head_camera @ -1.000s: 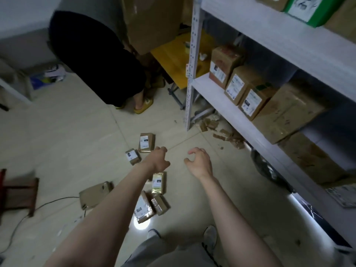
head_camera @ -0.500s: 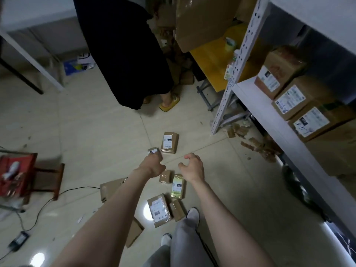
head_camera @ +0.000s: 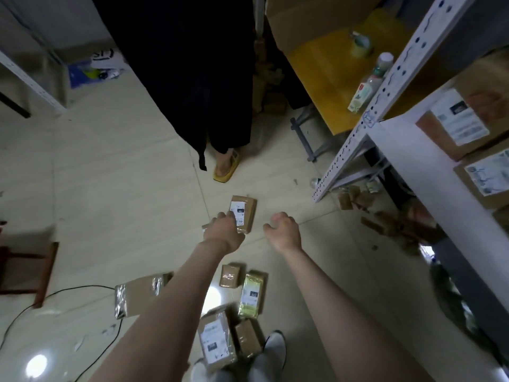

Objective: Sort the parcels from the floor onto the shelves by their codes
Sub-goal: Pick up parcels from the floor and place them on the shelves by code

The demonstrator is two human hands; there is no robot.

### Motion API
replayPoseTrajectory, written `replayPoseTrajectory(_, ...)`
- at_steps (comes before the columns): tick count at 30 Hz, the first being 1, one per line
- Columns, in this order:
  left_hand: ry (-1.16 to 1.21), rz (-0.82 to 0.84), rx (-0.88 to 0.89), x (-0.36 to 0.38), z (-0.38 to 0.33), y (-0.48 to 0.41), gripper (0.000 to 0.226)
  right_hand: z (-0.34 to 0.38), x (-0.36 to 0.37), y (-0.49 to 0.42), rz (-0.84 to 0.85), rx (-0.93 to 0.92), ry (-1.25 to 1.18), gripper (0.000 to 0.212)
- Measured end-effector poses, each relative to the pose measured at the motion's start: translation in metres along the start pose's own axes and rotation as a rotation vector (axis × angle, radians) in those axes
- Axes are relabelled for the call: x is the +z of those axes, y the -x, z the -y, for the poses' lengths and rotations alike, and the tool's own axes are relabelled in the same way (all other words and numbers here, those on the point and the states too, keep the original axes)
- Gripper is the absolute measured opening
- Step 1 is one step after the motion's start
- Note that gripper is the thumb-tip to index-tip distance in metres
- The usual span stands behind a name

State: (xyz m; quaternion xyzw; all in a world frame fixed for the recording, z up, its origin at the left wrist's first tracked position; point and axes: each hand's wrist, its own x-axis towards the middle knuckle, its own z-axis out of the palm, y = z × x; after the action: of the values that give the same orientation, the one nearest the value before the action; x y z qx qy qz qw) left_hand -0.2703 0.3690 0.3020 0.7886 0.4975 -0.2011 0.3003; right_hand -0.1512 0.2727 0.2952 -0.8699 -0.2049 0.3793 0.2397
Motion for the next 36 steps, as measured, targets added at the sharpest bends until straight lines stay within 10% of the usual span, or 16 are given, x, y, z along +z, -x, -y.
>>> replayPoseTrajectory(24,0.013,-0.223,-0.135,0.319,0.116,-0.409,0.118,-0.283,0.213,-0.331,-0.104,-0.011,0.106,0.037)
replayPoseTrajectory(31,-0.011,-0.29,-0.225,0.36,0.118,-0.429,0.13,-0.297,0.232,-0.332,-0.009,-0.127,0.228,0.038)
replayPoseTrajectory(36,0.001,-0.316,0.082,0.362,0.09,-0.386,0.121,-0.282,0.223,-0.308,-0.097,-0.156,0.125,0.042)
